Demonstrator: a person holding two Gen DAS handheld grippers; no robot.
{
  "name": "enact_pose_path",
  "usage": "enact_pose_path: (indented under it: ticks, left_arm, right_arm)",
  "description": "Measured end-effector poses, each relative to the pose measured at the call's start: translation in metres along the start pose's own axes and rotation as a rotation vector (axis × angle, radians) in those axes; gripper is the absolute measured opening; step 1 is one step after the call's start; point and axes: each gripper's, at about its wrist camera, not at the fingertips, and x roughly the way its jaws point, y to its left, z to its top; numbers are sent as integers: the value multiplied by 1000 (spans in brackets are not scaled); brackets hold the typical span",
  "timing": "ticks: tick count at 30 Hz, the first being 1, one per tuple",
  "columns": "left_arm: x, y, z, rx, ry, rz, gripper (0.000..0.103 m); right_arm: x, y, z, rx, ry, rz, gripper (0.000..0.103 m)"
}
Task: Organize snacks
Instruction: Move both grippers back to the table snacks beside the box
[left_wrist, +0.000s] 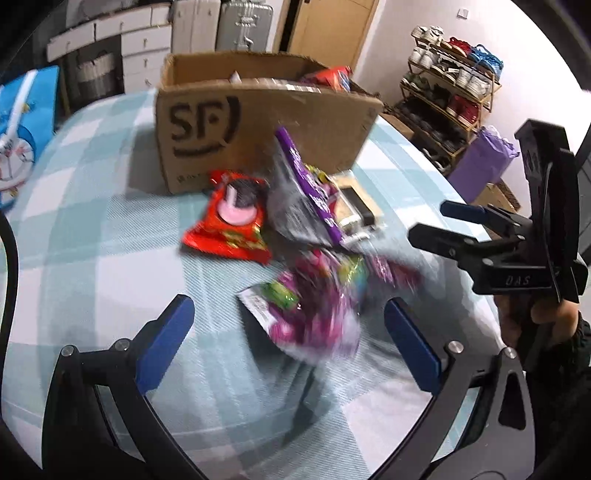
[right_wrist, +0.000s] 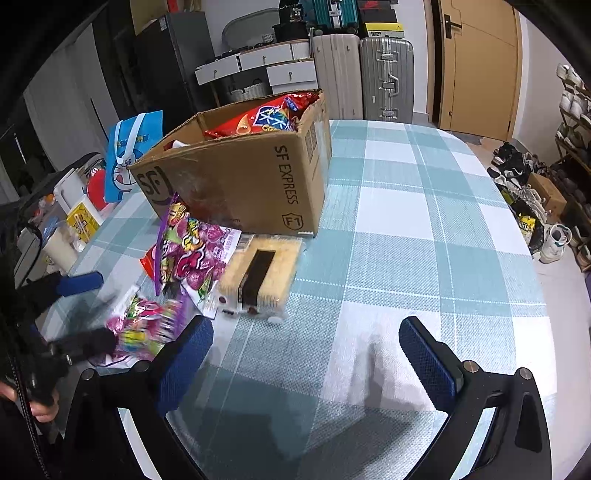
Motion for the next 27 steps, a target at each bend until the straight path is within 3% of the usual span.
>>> enact_pose_path:
  ticks: [2,13,17,25,27]
  left_arm:
    - [4,-2,-3,2,11,-27,103]
    - [18,-3,9,1,5,-13,101]
    - [28,-5,11,7,21,-33,82]
    - [29,-6,15,-3,-28,-92,60]
    - [27,-3,15,-7,-32,-119,49]
  right_arm:
    - [0,1,-1,-3,1,3,102]
    - [3,2,0,1,3,9,102]
    - [8,2,1,1,9,15,102]
    - [17,0,13,28,22,46,102]
    - [17,-1,14,30,22,48,102]
